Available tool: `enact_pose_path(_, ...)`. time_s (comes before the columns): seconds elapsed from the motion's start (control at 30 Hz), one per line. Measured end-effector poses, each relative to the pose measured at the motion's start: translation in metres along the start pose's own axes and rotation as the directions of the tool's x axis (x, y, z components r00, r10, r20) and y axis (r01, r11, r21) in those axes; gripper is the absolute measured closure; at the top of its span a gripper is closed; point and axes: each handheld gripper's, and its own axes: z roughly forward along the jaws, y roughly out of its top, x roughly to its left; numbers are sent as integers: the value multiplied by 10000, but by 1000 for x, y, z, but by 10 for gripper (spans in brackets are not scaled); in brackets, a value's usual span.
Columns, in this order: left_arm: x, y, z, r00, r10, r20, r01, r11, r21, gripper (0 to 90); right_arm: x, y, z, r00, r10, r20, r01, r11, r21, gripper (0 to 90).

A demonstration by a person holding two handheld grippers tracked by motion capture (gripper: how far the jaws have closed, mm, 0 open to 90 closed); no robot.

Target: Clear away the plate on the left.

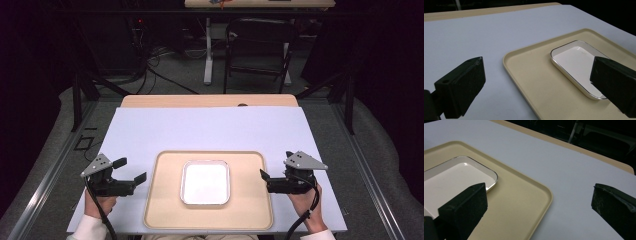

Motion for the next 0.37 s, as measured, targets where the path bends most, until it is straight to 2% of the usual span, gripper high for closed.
enact_pose_path(0.37, 7, -8, -9, 9997, -140, -181, 142, 9999, 85, 1, -7, -15, -10, 9993, 235, 294, -244, 9992, 319, 1)
